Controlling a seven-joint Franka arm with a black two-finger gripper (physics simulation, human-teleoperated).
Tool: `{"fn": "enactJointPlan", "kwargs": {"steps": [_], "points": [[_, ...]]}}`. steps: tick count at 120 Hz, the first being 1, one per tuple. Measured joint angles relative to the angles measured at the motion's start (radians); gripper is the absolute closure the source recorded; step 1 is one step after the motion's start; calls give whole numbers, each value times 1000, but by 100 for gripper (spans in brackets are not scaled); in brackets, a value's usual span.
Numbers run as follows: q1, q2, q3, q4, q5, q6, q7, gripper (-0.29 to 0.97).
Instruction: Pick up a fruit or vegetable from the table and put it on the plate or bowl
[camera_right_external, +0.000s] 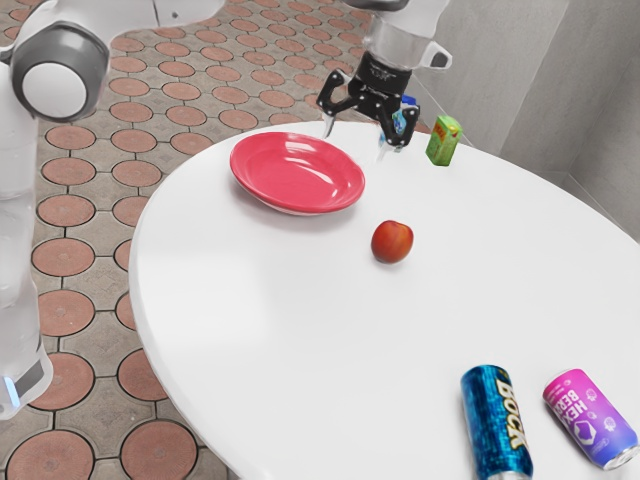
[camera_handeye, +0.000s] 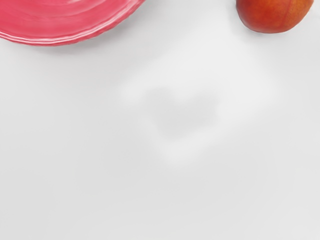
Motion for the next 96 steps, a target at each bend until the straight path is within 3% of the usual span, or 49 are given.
{"fn": "enactJointPlan", "kwargs": {"steps": [28, 69, 96], "points": [[-21, -17, -1, -2, -19, 154, -429, 0], [-54, -34, 25, -3, -81, 192, -772, 0], [87, 56, 37, -2, -159, 198, -922, 0]]}}
